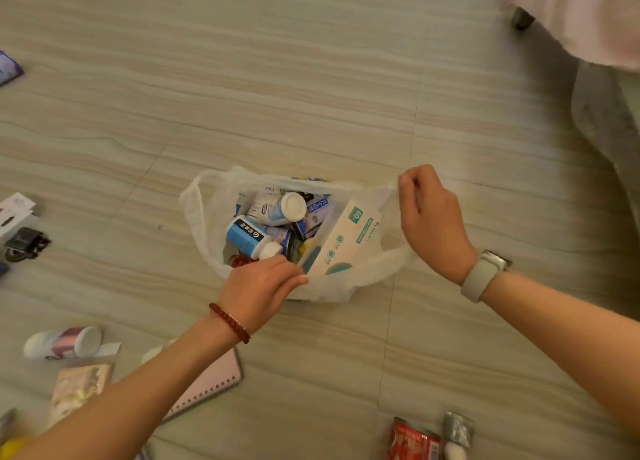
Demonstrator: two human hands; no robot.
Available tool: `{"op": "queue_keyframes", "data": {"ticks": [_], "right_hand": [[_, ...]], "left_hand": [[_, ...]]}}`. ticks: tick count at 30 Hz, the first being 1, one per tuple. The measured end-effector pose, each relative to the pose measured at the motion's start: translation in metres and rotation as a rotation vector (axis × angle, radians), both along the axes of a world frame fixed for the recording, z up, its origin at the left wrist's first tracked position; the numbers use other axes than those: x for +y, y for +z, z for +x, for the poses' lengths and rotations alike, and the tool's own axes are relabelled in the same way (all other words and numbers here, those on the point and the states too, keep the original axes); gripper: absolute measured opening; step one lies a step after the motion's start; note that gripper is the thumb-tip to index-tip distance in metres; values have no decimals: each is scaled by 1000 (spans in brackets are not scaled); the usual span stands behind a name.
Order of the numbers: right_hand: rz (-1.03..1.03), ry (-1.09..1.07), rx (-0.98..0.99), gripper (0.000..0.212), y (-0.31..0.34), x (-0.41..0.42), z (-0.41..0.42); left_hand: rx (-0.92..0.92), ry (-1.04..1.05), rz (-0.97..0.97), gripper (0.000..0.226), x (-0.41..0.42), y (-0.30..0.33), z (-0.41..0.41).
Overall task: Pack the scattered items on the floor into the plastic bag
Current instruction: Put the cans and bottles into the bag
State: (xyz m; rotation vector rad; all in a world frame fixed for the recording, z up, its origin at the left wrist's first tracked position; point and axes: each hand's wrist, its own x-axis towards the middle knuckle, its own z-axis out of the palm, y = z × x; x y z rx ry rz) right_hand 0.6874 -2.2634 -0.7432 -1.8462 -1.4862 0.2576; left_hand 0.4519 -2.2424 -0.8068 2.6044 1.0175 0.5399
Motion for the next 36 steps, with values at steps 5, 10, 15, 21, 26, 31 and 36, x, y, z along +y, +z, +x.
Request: {"op": "queue_keyframes", "data": {"ticks": [5,10,15,21,26,31,36], "right_hand": [[-140,-51,-76,23,-21,-11,17],[-153,72,-71,22,-19,-30,29],[-285,-93,361,26,-51,-83,46],[-832,475,-201,40,-103,-173,66],[-1091,738,-370,48,-121,-200,60],[-1146,744,-327,37,-127,-205,66],[-1113,588,-127,28,-132,-200,57]], "left_hand": [[3,40,22,59,3,1,3],[54,50,24,42,-12,3,17],[26,-97,196,49,-55,0,37],[209,-706,184,72,-133,-33,61],[505,-1153,259,85,-156,-62,81],[364,-1226,310,36,-150,-83,99],[437,-1096,53,71,-123,-90,78]]}}
